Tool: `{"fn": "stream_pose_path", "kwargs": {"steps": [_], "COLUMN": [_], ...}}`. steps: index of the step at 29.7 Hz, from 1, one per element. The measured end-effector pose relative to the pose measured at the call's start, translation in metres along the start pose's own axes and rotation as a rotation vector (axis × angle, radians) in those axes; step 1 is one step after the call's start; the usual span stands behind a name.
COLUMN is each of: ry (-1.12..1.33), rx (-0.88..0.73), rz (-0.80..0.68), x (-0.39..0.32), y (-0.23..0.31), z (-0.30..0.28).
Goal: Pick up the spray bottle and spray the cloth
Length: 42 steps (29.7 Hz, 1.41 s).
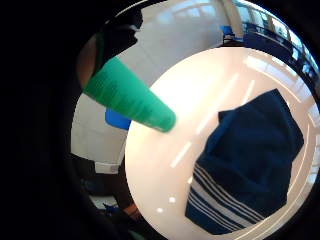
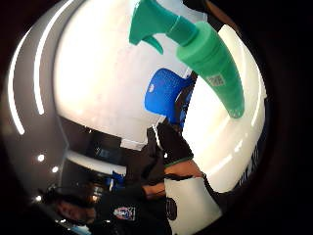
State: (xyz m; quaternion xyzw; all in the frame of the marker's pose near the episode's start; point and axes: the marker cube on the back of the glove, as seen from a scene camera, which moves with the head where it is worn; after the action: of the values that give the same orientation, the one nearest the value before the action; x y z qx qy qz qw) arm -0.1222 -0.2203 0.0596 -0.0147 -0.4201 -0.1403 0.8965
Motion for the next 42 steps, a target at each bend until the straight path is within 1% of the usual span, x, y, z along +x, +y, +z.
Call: {"fn": "stream_pose_path", "kwargs": {"steps": [5, 21, 25, 30, 36, 42], "ry": [-0.018, -0.088, -0.079, -0.209, -0.129, -0.195], "rx": [-0.033, -0.133, -0.137, -0.179, -0.19, -0.194], "rz": [-0.093, -0.366, -0.391, -0.414, -0.423, -0.443], "x": [-0.019, -0.063, -0.066, -0.081, -0.079, -0.083], "y": [0.022, 0.121, 0.15, 0.181, 0.201, 0.216], "z": [0.0, 0.007, 0.008, 0.011, 0.008, 0.011]}}
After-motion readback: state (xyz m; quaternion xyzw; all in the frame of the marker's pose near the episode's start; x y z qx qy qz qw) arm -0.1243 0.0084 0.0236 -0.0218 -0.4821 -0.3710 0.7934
